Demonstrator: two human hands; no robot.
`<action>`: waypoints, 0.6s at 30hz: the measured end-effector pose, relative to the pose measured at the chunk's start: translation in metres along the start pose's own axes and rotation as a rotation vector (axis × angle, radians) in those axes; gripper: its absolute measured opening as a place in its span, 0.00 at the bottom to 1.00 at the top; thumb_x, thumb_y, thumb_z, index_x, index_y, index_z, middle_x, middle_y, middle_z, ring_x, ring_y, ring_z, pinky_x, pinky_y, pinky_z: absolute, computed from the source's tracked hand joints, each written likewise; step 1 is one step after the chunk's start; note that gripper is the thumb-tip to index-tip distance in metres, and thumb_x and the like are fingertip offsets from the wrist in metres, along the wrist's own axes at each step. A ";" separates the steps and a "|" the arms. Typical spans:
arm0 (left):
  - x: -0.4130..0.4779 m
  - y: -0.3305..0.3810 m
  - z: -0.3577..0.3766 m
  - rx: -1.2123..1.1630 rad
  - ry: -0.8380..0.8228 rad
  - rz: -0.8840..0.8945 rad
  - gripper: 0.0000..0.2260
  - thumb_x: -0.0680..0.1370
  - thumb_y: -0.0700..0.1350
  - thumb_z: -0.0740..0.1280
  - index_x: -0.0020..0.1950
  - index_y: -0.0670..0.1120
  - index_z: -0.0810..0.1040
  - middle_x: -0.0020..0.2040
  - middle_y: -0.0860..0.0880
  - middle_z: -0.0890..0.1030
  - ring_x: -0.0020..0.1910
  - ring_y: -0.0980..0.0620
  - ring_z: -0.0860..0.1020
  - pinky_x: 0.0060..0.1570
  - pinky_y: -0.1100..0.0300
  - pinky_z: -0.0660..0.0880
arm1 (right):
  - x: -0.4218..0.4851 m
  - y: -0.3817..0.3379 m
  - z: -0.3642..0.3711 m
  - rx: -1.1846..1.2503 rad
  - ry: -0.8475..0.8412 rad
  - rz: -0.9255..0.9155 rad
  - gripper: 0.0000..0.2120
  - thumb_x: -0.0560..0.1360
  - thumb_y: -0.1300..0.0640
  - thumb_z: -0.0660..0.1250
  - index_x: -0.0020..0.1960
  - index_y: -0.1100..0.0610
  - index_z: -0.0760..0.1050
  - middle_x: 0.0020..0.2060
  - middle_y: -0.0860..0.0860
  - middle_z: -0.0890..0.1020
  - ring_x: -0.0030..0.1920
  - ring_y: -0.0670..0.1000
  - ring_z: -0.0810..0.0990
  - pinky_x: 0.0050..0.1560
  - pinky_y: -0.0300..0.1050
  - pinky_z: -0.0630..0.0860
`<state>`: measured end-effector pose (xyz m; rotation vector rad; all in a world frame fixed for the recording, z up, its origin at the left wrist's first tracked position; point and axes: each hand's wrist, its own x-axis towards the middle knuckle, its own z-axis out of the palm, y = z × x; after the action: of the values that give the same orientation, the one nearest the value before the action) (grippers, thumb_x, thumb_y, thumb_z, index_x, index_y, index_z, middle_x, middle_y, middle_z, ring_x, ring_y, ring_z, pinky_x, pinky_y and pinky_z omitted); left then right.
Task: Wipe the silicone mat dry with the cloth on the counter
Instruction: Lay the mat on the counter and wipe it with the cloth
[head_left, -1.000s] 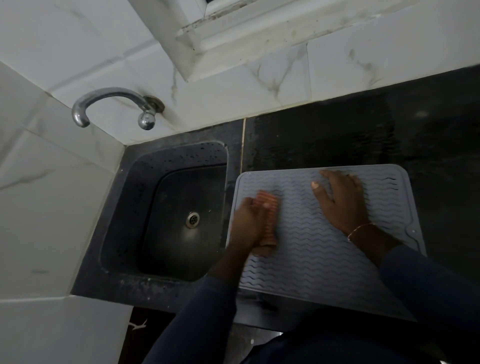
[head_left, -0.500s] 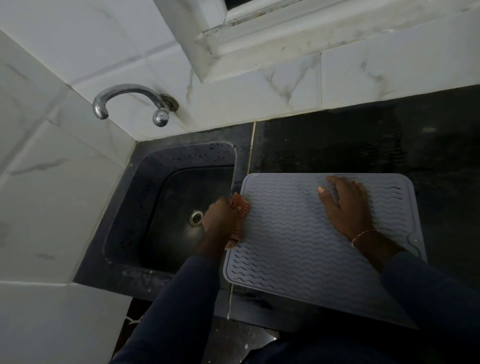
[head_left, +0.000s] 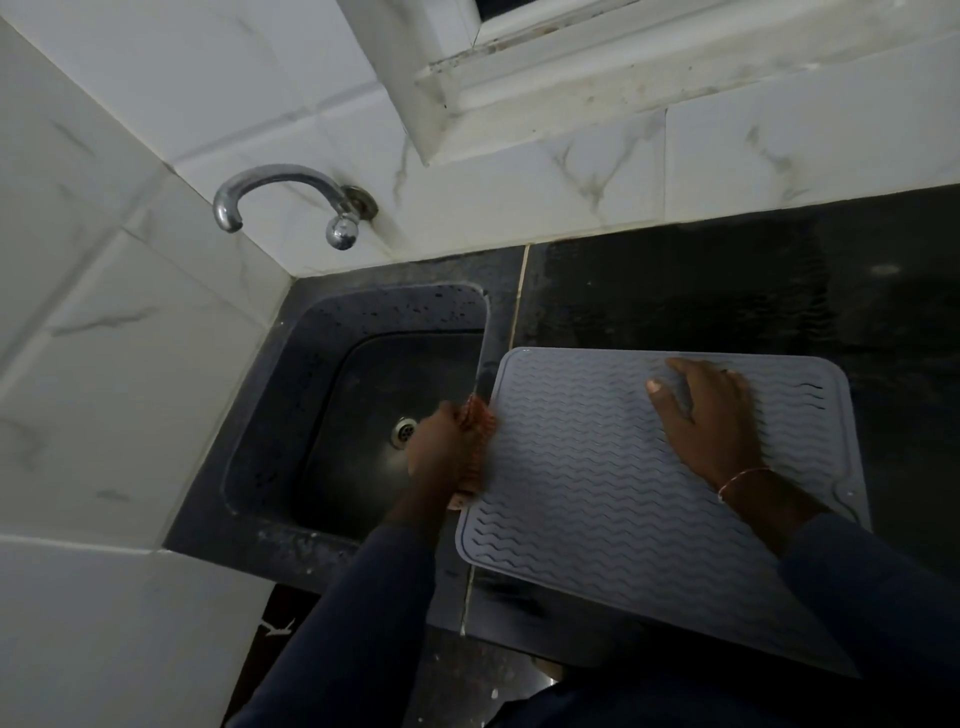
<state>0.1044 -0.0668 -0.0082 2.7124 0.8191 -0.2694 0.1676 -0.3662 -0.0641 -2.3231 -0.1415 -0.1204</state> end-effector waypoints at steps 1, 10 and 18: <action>0.001 -0.001 -0.006 0.036 0.035 -0.019 0.15 0.77 0.58 0.62 0.54 0.48 0.72 0.47 0.47 0.80 0.45 0.46 0.80 0.46 0.51 0.77 | 0.000 0.001 0.000 0.005 -0.001 0.010 0.28 0.77 0.37 0.55 0.66 0.56 0.72 0.63 0.55 0.78 0.67 0.55 0.72 0.74 0.58 0.56; -0.053 0.100 0.040 -0.385 -0.229 0.230 0.16 0.78 0.62 0.61 0.56 0.51 0.72 0.47 0.52 0.79 0.44 0.54 0.79 0.49 0.48 0.79 | 0.005 -0.010 -0.001 0.145 0.060 0.176 0.32 0.75 0.33 0.51 0.67 0.54 0.72 0.62 0.55 0.78 0.64 0.56 0.73 0.70 0.58 0.65; -0.027 0.115 0.046 -0.072 -0.182 0.338 0.12 0.79 0.58 0.61 0.56 0.52 0.72 0.44 0.53 0.78 0.42 0.52 0.78 0.44 0.51 0.78 | 0.037 0.000 -0.006 0.136 0.034 0.123 0.34 0.73 0.31 0.52 0.67 0.54 0.70 0.52 0.54 0.81 0.54 0.55 0.78 0.58 0.58 0.75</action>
<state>0.1430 -0.1871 -0.0189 2.6528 0.3070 -0.3936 0.2041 -0.3684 -0.0553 -2.1868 0.0104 -0.0853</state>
